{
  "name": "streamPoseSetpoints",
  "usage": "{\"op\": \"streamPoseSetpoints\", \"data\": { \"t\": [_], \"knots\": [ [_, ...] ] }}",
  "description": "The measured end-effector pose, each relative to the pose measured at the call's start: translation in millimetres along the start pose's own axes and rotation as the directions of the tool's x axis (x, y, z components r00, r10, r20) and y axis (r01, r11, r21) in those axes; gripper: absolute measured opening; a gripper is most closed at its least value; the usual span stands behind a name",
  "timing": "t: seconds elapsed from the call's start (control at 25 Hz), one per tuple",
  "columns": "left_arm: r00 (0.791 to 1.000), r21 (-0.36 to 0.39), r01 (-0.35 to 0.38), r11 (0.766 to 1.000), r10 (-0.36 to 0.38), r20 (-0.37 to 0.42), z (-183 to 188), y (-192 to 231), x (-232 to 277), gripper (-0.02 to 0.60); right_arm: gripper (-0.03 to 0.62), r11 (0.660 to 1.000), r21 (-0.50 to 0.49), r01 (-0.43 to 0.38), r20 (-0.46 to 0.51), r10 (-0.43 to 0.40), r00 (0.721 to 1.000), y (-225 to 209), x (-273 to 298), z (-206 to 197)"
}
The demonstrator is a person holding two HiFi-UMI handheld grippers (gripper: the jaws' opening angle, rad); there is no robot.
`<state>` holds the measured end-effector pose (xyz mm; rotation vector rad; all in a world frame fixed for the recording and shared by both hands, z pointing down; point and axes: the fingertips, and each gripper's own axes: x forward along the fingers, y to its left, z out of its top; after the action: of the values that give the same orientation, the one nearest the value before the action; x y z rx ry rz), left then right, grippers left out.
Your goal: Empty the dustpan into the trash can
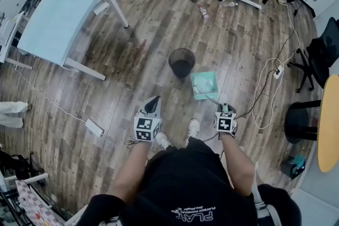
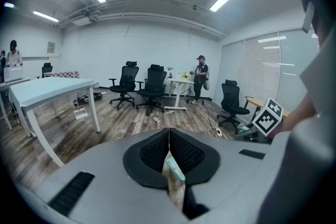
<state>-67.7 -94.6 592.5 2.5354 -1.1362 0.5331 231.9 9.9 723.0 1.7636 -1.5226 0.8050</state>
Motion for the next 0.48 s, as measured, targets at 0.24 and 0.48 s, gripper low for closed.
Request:
{"op": "streamPoseSetpoints", "data": {
  "t": [0.24,0.48],
  "knots": [
    [1.0,-0.002,0.002,1.0,-0.002,0.006,1.2,-3.6,2.0,0.023,0.097,0.999,0.02,0.049,0.064,-0.05,0.997,-31.4,-5.8,26.0],
    [1.0,-0.006,-0.012,1.0,0.012,0.008,4.2,2.3,-0.6,0.023,0.097,0.997,-0.01,0.074,0.143,-0.071,0.987,-46.9,-11.9,62.3]
  ]
}}
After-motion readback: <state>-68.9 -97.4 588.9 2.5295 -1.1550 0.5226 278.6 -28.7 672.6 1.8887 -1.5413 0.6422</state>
